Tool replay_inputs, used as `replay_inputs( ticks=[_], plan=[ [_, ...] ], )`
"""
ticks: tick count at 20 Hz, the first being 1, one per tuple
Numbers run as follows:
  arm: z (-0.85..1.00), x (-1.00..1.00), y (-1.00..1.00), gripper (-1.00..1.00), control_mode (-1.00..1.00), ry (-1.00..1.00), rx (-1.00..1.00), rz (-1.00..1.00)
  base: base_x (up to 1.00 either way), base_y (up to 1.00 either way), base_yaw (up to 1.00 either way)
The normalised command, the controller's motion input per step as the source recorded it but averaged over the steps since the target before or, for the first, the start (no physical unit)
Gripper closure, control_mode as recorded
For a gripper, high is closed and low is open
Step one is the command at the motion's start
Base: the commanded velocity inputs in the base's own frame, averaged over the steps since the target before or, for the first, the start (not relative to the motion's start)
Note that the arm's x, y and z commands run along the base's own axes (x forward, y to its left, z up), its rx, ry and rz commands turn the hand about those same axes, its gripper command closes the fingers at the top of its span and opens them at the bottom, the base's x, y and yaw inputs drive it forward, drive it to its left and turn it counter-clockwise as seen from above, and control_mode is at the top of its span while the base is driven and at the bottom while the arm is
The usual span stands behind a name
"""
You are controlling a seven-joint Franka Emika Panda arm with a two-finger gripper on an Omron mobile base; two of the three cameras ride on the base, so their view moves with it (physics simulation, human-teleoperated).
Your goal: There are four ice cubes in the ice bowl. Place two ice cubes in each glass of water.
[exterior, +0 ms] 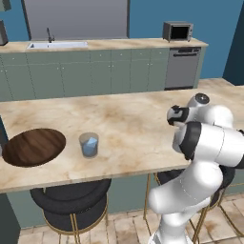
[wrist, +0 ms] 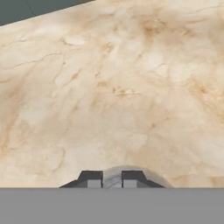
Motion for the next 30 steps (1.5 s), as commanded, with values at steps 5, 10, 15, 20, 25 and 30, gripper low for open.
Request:
replay_inputs(
  ticks=[5, 10, 15, 20, 25, 30],
  plan=[
    [-0.14, 0.10, -0.10, 1.00, -1.00, 0.03, -0.02, 0.00, 0.00, 0.00, 0.00],
    [-0.18, 0.00, -0.26, 1.00, -1.00, 0.01, -0.01, 0.00, 0.00, 0.00, 0.00],
    [-0.17, 0.00, -0.16, 1.00, -1.00, 0.00, 0.00, 0.00, 0.00, 0.00, 0.00],
    [-0.04, 0.05, 0.00, 1.00, -1.00, 0.00, 0.00, 0.00, 0.00, 0.00, 0.00],
    [-0.03, 0.02, 0.00, 1.00, -1.00, 0.00, 0.00, 0.00, 0.00, 0.00, 0.00],
    [-0.05, 0.01, 0.00, 1.00, -1.00, 0.00, 0.00, 0.00, 0.00, 0.00, 0.00]
  ],
)
